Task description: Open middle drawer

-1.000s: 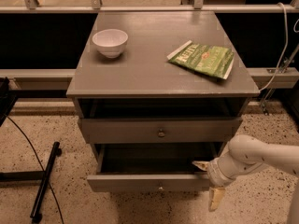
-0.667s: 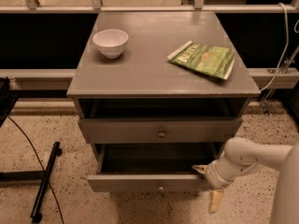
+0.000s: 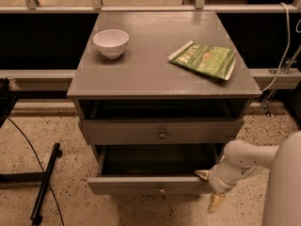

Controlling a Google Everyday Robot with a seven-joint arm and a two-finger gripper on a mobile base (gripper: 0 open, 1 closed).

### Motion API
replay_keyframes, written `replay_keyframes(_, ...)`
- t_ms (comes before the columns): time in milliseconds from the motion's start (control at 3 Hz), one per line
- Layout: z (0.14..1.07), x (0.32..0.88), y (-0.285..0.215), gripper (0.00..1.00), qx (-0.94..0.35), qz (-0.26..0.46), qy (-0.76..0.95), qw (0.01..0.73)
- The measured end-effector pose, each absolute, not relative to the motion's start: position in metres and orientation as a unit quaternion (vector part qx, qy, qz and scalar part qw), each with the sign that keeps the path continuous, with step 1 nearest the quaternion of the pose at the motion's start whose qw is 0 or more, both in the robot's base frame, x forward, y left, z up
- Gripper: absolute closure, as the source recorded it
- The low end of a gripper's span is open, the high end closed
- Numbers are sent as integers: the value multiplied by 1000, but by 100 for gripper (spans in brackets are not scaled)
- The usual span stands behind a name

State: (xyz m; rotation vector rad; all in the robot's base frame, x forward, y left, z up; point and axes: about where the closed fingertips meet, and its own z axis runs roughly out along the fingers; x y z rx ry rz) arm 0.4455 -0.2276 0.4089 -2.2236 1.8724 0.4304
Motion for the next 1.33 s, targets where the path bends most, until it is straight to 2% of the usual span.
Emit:
replay_keyframes(1000,457,399,-227,23,-771,187,602,86)
replay_keyframes(1333,481,411,-223,23,-772,180,600,108)
